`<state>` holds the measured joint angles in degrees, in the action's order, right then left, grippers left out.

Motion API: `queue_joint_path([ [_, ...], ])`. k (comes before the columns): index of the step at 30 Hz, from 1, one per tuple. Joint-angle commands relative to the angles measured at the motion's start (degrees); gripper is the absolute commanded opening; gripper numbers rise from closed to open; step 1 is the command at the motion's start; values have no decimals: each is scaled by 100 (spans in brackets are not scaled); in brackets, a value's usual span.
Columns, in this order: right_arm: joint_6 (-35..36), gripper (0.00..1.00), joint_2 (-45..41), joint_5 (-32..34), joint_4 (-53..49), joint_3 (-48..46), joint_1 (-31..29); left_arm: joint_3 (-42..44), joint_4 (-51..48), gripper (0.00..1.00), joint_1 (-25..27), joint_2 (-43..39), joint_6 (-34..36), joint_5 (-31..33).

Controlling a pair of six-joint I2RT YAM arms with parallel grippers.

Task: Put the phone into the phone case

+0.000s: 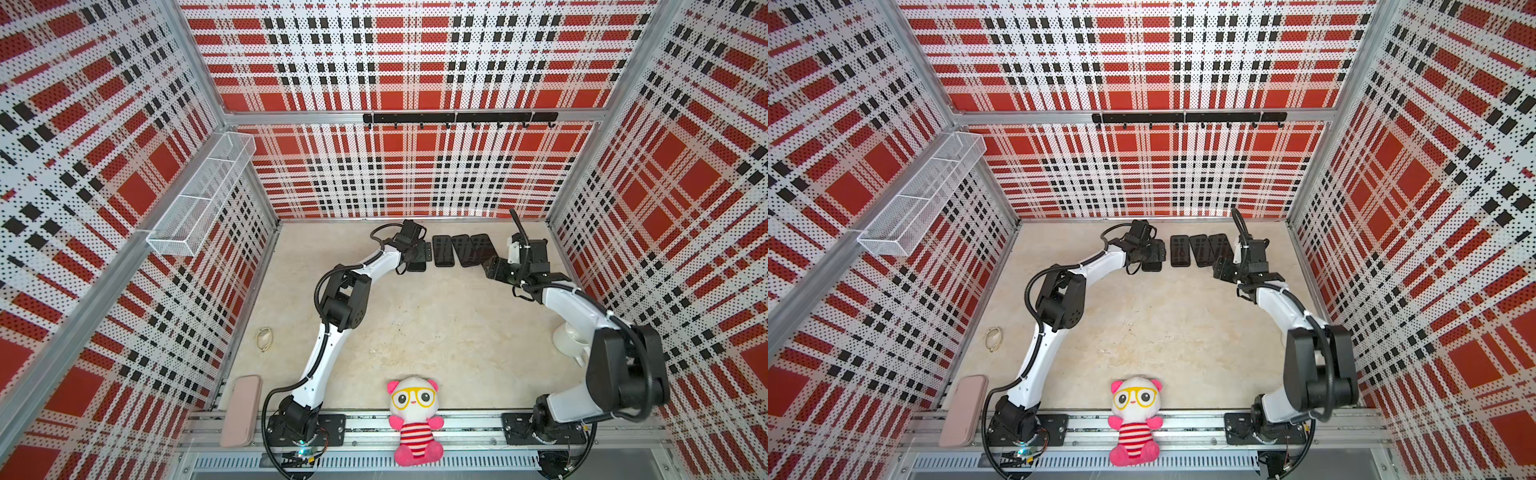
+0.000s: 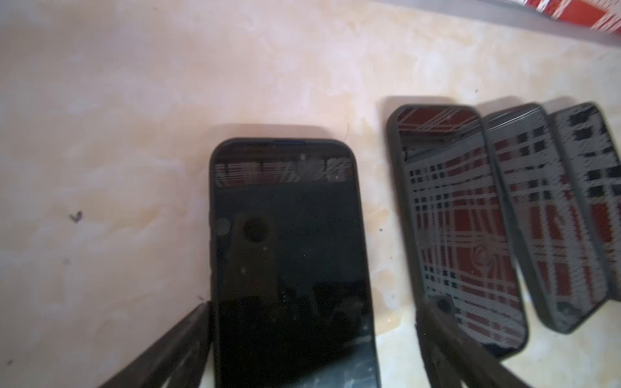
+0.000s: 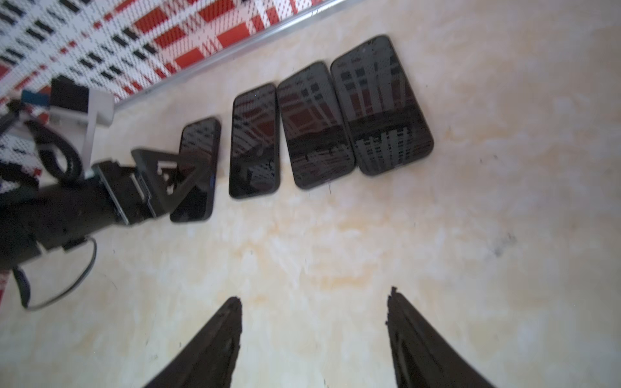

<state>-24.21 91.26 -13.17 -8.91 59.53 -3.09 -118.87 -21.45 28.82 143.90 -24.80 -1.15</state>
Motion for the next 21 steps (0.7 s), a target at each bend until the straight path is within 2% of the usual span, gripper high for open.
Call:
queue_joint_path([
  [1, -192, 68, 789, -535, 639, 523, 257, 304, 459, 98, -56, -75, 107, -527],
  [6, -326, 69, 2027, -573, 561, 1657, 518, 842, 1121, 98, -153, -298, -119, -909],
  [10, -442, 76, 2871, -615, 290, 2665, 644, 908, 1212, 98, -189, -267, -174, -905],
  [16, -563, 81, 3841, -909, -241, 3947, 662, 1195, 1557, 98, -184, -269, -401, -1009],
  [21, -902, 83, 4322, -979, -568, 4495, 677, 1499, 1858, 98, -185, -307, -662, -1034],
])
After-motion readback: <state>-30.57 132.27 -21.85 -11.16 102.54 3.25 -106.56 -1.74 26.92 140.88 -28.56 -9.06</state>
